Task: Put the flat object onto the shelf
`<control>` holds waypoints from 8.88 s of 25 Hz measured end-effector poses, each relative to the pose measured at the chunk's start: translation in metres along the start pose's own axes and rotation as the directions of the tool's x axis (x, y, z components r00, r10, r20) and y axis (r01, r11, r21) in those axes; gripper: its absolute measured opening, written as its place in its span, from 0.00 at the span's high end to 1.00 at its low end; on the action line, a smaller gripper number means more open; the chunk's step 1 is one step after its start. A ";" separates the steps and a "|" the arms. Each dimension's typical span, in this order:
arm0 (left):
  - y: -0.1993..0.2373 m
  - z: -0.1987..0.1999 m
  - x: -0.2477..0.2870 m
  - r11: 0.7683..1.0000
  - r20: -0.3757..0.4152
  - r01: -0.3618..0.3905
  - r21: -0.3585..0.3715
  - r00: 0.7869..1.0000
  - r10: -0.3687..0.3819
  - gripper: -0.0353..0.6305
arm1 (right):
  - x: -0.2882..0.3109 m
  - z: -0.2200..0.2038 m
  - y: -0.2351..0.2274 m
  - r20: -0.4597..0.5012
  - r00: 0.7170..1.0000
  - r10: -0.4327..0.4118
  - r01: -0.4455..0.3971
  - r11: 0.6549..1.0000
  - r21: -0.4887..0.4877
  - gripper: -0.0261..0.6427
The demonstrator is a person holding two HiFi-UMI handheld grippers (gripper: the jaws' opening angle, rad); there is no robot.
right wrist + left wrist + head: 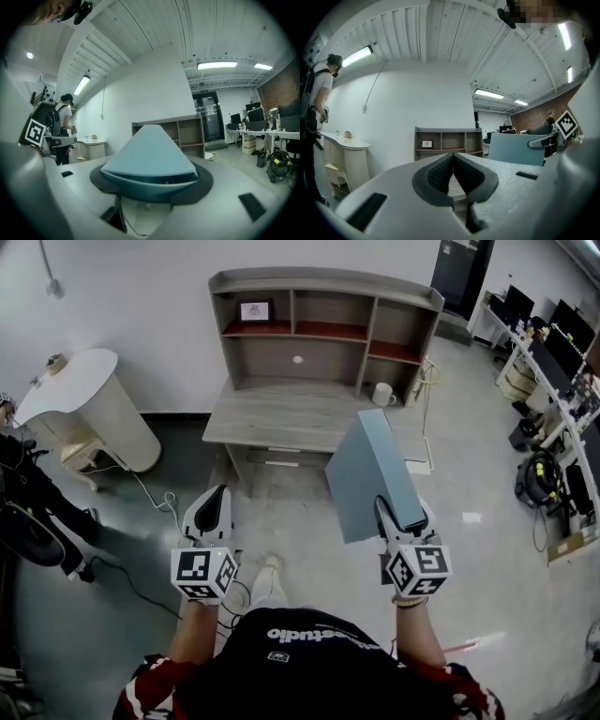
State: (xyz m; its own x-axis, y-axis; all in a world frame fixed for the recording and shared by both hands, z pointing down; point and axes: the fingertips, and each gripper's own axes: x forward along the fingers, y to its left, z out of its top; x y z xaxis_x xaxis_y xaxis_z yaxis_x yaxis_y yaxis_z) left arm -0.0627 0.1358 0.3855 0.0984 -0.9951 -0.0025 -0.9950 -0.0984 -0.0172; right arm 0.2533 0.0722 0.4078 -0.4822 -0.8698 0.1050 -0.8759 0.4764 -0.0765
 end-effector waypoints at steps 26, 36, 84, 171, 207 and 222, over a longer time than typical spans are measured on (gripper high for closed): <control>0.066 0.009 0.115 0.998 0.017 0.053 -0.019 0.998 -0.052 0.94 | 0.109 0.026 -0.005 -0.017 0.997 -0.077 0.077 0.997 -0.008 0.55; 0.111 0.011 0.202 0.991 0.021 0.131 -0.025 0.991 -0.131 0.94 | 0.188 0.039 -0.002 -0.018 0.990 -0.139 0.139 0.990 -0.011 0.55; 0.155 -0.001 0.404 0.969 0.039 0.242 -0.042 0.970 -0.241 0.94 | 0.391 0.038 -0.065 -0.046 0.966 -0.254 0.253 0.967 -0.024 0.55; 0.143 -0.065 0.538 0.991 -0.106 0.126 -0.032 0.986 -0.129 0.94 | 0.635 -0.082 -0.202 -0.123 0.923 -0.365 0.354 0.929 -0.102 0.47; 0.191 -0.035 0.394 0.985 -0.043 0.167 -0.048 0.985 -0.169 0.94 | 0.494 -0.048 -0.094 -0.089 0.933 -0.349 0.343 0.936 -0.084 0.41; 0.208 -0.016 0.327 0.977 0.014 0.197 -0.079 0.980 -0.197 0.94 | 0.405 -0.004 0.023 -0.054 0.973 -0.224 0.219 0.972 -0.080 0.43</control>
State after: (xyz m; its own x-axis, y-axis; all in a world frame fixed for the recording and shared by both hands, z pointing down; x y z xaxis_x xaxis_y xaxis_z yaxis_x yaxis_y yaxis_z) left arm -0.2380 -0.2103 0.3970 0.2924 -0.9562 -0.0126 -0.9543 -0.2926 0.0614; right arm 0.0379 -0.2684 0.4528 -0.2740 -0.9460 0.1733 -0.9588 0.2828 0.0278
